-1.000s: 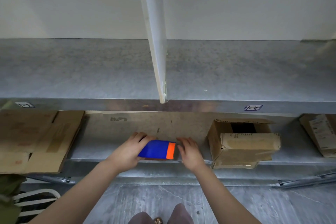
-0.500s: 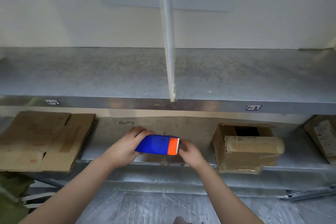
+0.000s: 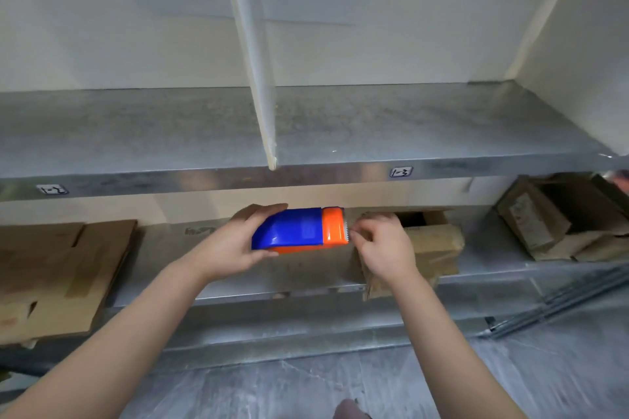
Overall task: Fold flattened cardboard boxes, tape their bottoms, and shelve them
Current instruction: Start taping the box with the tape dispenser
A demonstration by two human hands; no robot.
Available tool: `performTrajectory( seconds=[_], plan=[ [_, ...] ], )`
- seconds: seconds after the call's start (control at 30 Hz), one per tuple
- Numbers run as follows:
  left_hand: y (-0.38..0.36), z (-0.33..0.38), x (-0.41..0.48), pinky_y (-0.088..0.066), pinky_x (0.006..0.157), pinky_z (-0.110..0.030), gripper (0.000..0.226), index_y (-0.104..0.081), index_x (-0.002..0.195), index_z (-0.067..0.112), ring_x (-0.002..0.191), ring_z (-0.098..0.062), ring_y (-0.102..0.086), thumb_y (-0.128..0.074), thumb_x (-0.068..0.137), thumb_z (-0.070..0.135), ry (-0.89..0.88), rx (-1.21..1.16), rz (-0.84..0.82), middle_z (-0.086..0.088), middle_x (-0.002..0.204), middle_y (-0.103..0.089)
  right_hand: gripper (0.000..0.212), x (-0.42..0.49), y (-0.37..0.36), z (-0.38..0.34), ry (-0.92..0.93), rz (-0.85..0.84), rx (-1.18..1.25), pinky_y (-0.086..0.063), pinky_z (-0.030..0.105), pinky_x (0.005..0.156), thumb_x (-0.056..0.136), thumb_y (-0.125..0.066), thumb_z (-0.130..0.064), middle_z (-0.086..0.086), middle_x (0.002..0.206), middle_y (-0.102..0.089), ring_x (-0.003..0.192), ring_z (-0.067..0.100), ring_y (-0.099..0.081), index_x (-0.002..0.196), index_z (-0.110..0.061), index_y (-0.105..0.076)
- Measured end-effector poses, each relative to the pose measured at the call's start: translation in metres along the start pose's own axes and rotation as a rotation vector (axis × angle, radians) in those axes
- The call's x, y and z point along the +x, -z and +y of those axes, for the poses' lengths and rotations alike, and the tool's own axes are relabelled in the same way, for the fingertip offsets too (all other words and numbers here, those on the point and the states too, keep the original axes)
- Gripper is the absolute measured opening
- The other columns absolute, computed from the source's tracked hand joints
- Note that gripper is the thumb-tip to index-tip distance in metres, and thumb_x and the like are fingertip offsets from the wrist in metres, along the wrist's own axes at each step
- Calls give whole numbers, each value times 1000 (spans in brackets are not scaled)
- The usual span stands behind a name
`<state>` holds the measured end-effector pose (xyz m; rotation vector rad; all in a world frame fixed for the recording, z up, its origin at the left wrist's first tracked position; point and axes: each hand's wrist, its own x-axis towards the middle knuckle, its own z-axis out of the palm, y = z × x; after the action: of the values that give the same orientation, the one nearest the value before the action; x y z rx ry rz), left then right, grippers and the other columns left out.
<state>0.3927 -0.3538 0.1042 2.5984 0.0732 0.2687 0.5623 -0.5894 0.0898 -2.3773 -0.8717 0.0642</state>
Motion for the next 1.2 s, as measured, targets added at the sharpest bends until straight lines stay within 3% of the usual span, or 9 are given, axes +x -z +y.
performTrajectory(
  seconds=[0.13,0.3,0.43,0.57,0.73,0.87,0.97,1.13,1.2],
  plan=[
    [4,9,17,-31,103,-22,80,-32,147,26,126,-19,-44,-65,77,46,73,34,14,-3,138,-48,11,-2,54,55,-144,123,47,-34,30,82,87,-66,-30,-3,98,-68,104,25,-48,86,-23,-75],
    [-13,39,42,-33,100,-22,79,-25,149,36,121,-12,-43,-58,80,53,159,39,-37,2,135,-46,8,-3,100,106,-293,94,240,-39,31,81,86,-67,-26,-3,93,-64,95,20,-55,82,-21,-71],
    [-35,71,69,-32,96,-20,79,-22,150,37,119,-13,-44,-62,83,50,194,51,-33,4,131,-46,11,9,106,147,-486,30,503,-53,49,83,79,-67,-27,6,84,-70,87,30,-65,71,-19,-68],
    [-50,92,86,-34,98,-23,78,-19,151,37,118,-15,-43,-65,88,41,269,121,-38,4,126,-43,10,25,99,172,-586,-54,784,-58,48,79,94,-55,-7,15,96,-68,85,27,-69,88,-10,-61],
    [-56,100,92,-36,99,-27,79,-21,152,33,119,-18,-43,-67,87,39,347,166,-47,0,127,-44,8,34,88,185,-501,-112,859,-58,32,61,98,-52,-9,12,103,-64,85,22,-69,92,-8,-56],
    [-58,103,96,-33,101,-26,81,-21,152,29,121,-20,-41,-69,87,36,372,159,-47,-3,129,-44,23,39,87,189,-355,-143,770,-60,29,65,99,-50,-10,4,116,-56,102,19,-61,115,-27,-52],
    [-61,102,100,-33,101,-26,80,-23,152,28,120,-19,-41,-69,87,34,382,143,-54,-2,130,-43,27,40,86,190,-324,-119,756,-61,33,66,98,-52,-9,2,120,-50,106,21,-58,107,-34,-52],
    [-64,97,102,-31,102,-25,78,-28,150,28,125,-17,-39,-71,85,34,376,116,-15,1,134,-42,6,42,78,201,-198,-21,657,-61,40,60,95,-58,-8,-12,129,-40,99,15,-59,98,-13,-56],
    [-63,94,104,-30,101,-24,78,-27,150,29,124,-16,-39,-71,85,35,382,122,-29,2,134,-43,9,41,75,201,-237,-40,663,-60,32,60,96,-55,-9,-4,118,-49,98,17,-59,96,-18,-56]
  ],
)
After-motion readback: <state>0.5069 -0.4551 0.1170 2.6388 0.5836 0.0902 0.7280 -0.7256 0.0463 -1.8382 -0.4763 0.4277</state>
